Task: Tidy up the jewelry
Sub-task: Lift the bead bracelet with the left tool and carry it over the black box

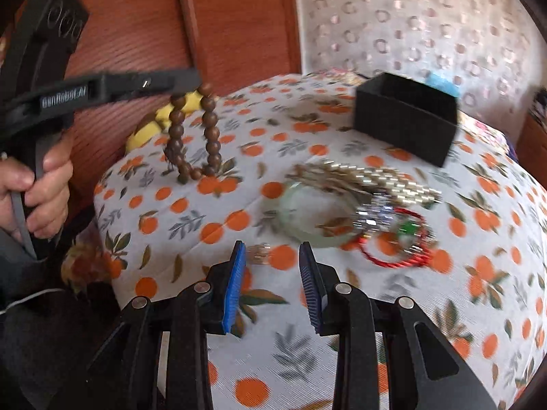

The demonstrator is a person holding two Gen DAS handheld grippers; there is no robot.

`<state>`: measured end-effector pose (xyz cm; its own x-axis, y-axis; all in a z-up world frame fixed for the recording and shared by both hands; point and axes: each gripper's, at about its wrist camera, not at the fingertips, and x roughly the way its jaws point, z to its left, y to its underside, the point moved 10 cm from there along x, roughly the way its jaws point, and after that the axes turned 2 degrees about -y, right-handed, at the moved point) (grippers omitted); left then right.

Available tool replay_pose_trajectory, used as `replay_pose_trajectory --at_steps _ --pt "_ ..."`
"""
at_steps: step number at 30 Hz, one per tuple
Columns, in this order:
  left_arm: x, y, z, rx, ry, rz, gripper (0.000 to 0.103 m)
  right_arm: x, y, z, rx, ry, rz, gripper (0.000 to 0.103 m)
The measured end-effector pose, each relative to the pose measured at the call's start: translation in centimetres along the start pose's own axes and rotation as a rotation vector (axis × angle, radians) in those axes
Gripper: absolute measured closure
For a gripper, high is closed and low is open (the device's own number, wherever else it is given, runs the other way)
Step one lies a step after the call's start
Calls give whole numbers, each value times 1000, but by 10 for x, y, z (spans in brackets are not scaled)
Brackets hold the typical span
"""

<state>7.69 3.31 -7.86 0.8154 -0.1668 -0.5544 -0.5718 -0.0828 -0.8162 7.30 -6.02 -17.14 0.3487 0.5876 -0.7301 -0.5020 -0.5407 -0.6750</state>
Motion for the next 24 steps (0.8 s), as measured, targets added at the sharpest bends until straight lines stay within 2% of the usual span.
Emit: replay_pose_trajectory --at_steps 5,6,8,15,24 --pt "1 0 3 -8 0 -1 91 11 0 5 -43 23 32 69" --pt "1 0 3 -7 0 0 91 12 1 6 -50 28 39 79" --pt "1 0 4 -6 0 0 91 12 2 6 -61 37 40 86" --pt "2 -14 0 15 1 -18 91 -3 -7 -10 -36 35 -5 86" --pt "14 -56 -18 58 14 -64 91 -35 -63 -76 -1 145 -113 86"
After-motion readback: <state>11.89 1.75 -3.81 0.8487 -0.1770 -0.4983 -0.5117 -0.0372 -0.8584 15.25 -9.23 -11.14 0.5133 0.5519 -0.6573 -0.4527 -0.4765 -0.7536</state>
